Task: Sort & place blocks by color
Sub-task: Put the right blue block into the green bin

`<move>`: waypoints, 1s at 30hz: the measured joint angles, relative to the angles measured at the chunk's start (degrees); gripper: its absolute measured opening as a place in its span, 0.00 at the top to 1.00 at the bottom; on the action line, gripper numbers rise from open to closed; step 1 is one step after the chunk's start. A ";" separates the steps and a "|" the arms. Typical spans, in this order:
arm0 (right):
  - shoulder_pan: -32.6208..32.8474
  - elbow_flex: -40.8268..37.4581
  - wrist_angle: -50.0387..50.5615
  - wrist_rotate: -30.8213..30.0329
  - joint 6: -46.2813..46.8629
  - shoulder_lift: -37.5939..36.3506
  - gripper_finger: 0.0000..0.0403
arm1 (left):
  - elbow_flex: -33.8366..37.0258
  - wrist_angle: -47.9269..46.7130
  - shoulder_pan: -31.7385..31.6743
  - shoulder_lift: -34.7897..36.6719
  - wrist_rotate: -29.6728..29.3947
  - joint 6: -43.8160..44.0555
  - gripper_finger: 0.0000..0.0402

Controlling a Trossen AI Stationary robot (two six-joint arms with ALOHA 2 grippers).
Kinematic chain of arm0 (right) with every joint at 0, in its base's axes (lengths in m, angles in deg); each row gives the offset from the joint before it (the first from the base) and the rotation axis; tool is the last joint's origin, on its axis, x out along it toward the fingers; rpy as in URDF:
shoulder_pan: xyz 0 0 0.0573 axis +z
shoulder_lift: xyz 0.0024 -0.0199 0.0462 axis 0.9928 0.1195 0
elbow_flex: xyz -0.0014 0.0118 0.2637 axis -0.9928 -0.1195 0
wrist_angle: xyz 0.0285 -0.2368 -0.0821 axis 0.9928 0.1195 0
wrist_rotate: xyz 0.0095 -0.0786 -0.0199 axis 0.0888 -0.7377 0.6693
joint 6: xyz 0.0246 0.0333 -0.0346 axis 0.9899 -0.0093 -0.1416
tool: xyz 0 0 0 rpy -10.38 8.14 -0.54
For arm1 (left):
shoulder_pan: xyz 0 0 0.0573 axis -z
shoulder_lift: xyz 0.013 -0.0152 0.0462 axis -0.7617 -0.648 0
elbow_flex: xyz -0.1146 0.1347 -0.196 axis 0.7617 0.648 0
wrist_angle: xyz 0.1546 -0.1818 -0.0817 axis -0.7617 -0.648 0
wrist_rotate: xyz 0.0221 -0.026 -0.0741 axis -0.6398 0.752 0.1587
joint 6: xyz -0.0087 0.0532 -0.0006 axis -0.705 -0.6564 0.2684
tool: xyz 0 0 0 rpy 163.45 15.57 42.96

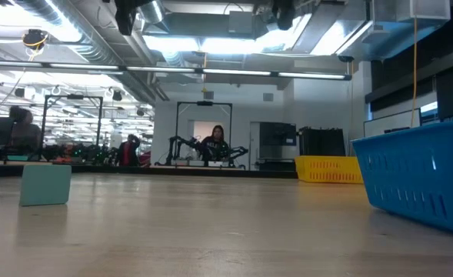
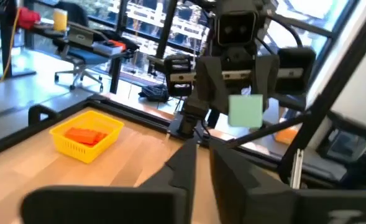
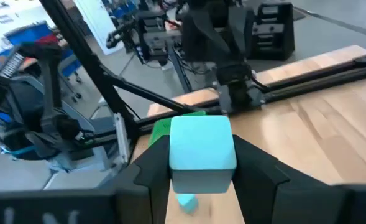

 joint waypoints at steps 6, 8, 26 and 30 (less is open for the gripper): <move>-0.40 0.00 0.40 0.12 -0.34 0.07 0.66 | -0.02 -0.01 -0.86 -0.06 1.04 6.68 0.69; -0.40 0.00 0.42 0.17 -0.34 0.07 0.66 | -0.02 0.08 -0.84 -0.37 1.67 7.75 0.62; -0.40 -0.01 -1.33 -1.05 -1.62 0.04 0.64 | -12.27 -1.41 -2.60 -15.91 6.95 8.86 0.40; -0.40 -0.04 -1.33 -3.43 -1.84 0.04 0.66 | -16.82 -1.54 -3.84 -21.10 13.14 7.93 0.39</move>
